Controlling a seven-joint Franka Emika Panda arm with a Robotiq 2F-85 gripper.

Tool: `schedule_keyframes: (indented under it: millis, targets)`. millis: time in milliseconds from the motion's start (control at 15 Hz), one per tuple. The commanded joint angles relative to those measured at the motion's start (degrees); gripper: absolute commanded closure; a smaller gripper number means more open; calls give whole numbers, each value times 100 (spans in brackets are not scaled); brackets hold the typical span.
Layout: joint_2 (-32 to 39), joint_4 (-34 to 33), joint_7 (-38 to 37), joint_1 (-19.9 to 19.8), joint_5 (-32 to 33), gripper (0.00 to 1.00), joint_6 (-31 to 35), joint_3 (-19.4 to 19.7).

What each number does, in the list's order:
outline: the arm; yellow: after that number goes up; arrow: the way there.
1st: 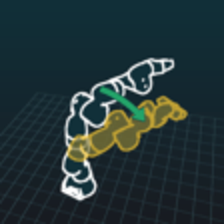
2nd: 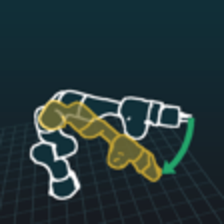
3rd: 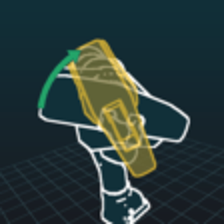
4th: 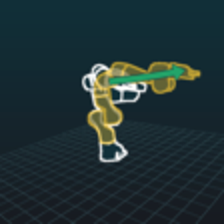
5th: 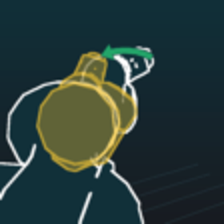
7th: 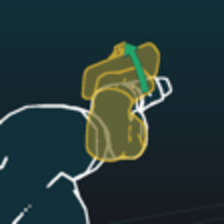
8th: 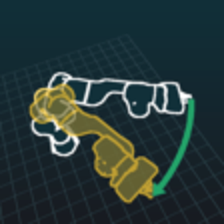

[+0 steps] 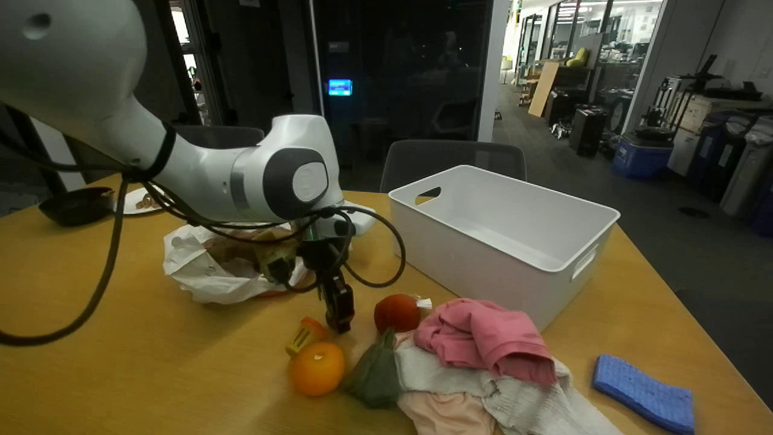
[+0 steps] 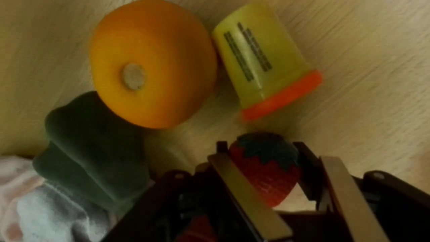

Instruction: Pick up the brown toy, small red toy, yellow container with an orange lid, orange toy, big red toy one by one and put them into the plastic bag

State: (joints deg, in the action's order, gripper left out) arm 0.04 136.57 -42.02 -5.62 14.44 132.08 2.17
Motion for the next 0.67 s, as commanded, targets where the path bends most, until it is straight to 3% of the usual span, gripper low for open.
schedule_keyframes:
  millis: [0,267,600]
  targets:
    - [-699,3,-167,340,463,75,-23,-221]
    - [-807,-458,-24,690,659,75,12,-776]
    - [-52,-1136,116,987,815,75,-2,-1192]
